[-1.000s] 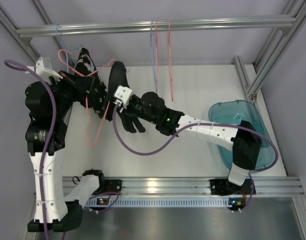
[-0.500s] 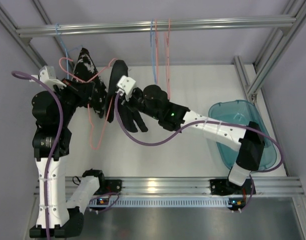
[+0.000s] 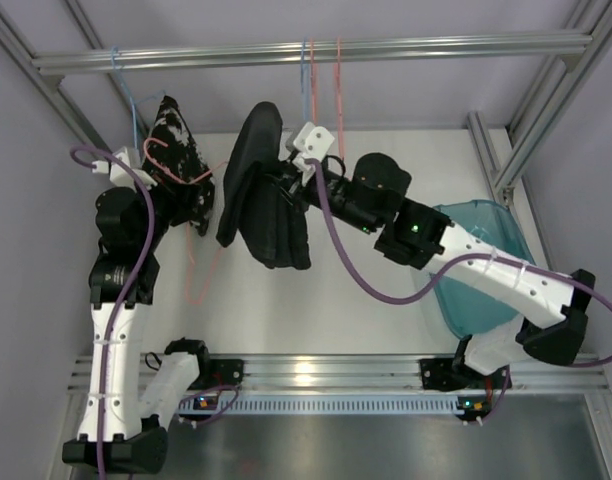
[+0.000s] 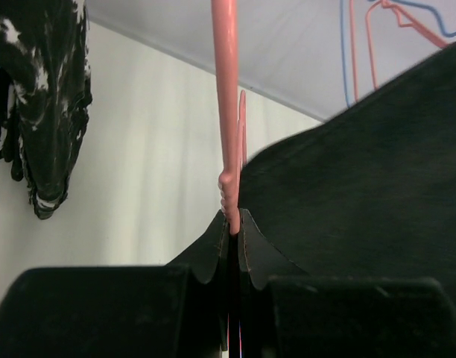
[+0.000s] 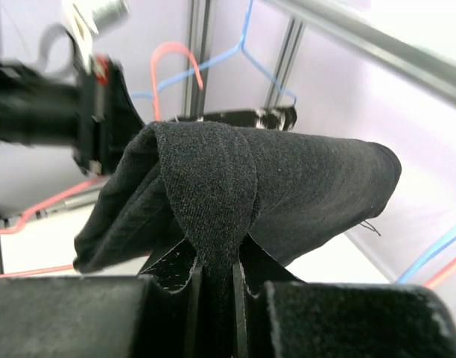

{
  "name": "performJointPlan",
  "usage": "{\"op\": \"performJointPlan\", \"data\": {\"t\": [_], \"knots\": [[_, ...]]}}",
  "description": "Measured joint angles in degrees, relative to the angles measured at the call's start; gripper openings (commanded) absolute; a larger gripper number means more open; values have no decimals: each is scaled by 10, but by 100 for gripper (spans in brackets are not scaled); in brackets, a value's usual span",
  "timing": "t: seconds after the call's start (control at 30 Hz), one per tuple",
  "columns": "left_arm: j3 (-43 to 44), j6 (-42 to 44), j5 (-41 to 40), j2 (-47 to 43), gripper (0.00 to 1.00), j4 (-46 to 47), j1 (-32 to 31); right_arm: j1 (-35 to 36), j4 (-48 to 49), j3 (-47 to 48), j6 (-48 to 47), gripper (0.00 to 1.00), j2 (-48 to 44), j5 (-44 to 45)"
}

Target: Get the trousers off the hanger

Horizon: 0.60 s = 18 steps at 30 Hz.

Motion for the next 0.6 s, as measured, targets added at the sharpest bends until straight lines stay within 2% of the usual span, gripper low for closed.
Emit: {"op": "performJointPlan", "data": {"t": [0.27,0.6], "knots": [[-25,12,-7,-1,0,0,0,3,-63,-11,-10,0,-106,-66],[-25,31,-12,-1,0,11,0,4,-235,-130,-107,0,-318,-115]]}}
